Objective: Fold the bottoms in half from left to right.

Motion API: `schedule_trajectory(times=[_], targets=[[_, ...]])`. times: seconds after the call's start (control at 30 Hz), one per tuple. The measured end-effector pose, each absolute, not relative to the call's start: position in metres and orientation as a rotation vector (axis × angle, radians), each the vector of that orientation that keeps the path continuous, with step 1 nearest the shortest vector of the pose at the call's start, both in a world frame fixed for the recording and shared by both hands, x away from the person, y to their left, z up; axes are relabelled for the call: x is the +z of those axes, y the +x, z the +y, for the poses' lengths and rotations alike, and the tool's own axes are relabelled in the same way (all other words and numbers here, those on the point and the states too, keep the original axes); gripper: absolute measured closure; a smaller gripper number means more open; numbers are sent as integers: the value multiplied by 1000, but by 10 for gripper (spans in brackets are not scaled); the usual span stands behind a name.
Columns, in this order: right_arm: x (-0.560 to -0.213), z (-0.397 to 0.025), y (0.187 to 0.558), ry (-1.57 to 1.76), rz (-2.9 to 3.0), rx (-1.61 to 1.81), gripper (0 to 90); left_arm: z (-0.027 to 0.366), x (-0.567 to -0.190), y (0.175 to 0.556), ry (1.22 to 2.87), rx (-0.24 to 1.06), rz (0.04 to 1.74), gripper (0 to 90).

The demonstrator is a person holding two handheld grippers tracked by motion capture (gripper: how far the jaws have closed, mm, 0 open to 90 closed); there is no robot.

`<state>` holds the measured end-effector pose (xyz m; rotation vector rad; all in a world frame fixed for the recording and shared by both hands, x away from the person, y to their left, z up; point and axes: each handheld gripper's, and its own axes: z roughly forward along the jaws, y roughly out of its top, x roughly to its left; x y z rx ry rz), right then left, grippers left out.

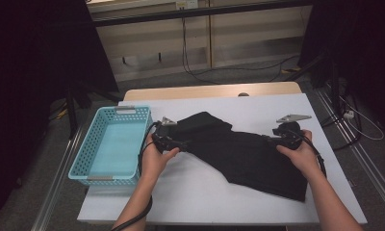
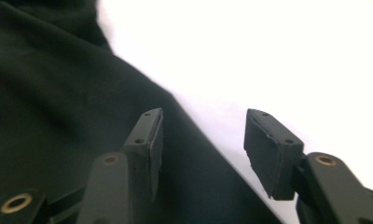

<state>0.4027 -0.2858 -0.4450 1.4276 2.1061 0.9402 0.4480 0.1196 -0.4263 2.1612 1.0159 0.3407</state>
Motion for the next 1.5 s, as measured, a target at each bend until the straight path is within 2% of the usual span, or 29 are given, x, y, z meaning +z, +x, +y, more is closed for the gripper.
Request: schedule_trajectory(times=[0.23, 0.3, 0.43, 0.5, 0.7, 0.8, 0.87, 1.0, 1.13, 1.33, 1.5], targets=[[-460, -274, 415, 1452, 2142, 937, 488, 127, -420, 458, 2130, 354, 1024, 160], [-458, -273, 412, 1428, 2172, 942, 635, 128, -418, 463, 2115, 360, 1023, 157], [-455, -268, 408, 1404, 2235, 933, 760, 127, -416, 476, 2074, 347, 1055, 157], [-455, -268, 408, 1417, 2255, 956, 879, 128, -414, 482, 2075, 365, 1058, 158], [-453, -275, 405, 1449, 2241, 949, 889, 126, -413, 504, 2080, 393, 1089, 162], [-451, -277, 400, 1441, 2229, 947, 859, 122, -416, 515, 2090, 376, 1092, 169], [-450, -278, 398, 1448, 2218, 955, 688, 118, -421, 523, 2088, 358, 1106, 170], [-445, -279, 393, 1455, 2195, 969, 517, 109, -434, 537, 2122, 370, 1083, 175], [-440, -279, 387, 1454, 2174, 1022, 424, 103, -448, 549, 2155, 373, 1052, 177], [-437, -278, 377, 1438, 2182, 1043, 376, 103, -462, 556, 2150, 368, 1057, 155], [-438, -279, 370, 1439, 2177, 1062, 371, 102, -461, 553, 2154, 362, 1070, 204]])
